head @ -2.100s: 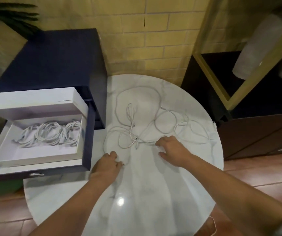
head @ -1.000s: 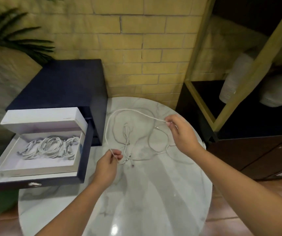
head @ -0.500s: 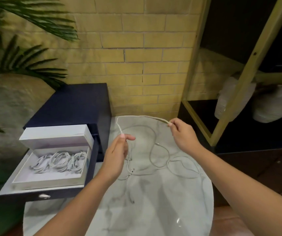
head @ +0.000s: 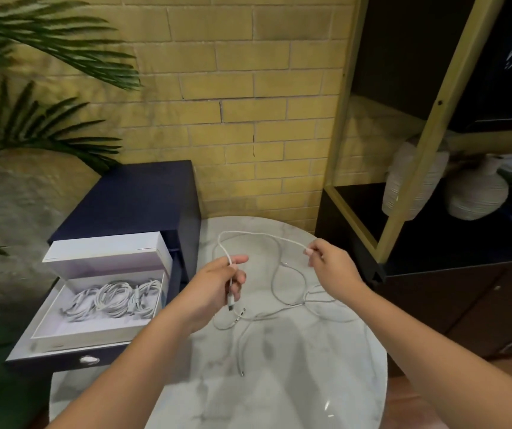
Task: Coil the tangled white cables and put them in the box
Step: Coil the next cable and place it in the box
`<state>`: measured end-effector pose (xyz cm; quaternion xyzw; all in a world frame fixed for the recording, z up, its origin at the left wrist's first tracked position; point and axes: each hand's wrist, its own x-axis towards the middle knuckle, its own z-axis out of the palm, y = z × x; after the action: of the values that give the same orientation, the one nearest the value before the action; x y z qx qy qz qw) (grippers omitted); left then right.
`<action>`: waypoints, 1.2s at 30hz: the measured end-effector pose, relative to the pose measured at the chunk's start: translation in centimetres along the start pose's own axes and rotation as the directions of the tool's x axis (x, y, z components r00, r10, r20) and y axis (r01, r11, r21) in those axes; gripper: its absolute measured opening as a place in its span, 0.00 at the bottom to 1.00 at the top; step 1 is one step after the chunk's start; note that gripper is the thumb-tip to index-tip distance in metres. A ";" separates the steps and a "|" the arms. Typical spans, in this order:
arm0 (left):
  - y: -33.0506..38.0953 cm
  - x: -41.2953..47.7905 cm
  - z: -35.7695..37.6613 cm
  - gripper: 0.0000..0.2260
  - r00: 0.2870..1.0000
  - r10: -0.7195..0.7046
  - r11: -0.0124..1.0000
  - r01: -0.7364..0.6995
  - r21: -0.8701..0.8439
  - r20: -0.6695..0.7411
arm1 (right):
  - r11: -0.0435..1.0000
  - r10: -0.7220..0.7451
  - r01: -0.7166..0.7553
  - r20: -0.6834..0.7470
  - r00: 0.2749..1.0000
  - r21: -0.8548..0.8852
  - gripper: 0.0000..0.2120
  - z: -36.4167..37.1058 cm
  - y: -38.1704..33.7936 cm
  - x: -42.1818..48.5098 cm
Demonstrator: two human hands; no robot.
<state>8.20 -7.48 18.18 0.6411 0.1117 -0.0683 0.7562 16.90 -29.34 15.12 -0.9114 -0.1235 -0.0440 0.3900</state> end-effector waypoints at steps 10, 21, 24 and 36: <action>1.3 -0.8 -0.1 0.15 0.993 0.120 0.993 -0.120 -0.016 -0.001 | 0.892 0.043 0.056 0.207 0.977 -0.448 0.10 0.4 2.0 -0.4; 5.0 1.5 -1.2 0.14 0.962 0.266 0.942 -0.272 -0.195 -0.054 | 0.787 0.056 0.388 0.681 0.730 -0.480 0.09 3.2 0.7 -3.5; 4.6 2.2 -1.5 0.15 0.963 0.266 0.945 -0.267 -0.191 -0.036 | 0.769 0.013 0.465 0.738 0.675 -0.439 0.08 3.0 -0.4 -3.9; 1.0 4.0 -4.0 0.06 0.938 0.345 0.824 -0.293 0.486 -0.019 | 0.908 -0.178 0.395 0.724 0.667 -0.141 0.08 -0.8 -4.9 -2.9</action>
<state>11.99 -3.18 17.43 0.8191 0.0226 0.0682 0.5691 12.83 -27.24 18.59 -0.8747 -0.3964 0.2235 0.1667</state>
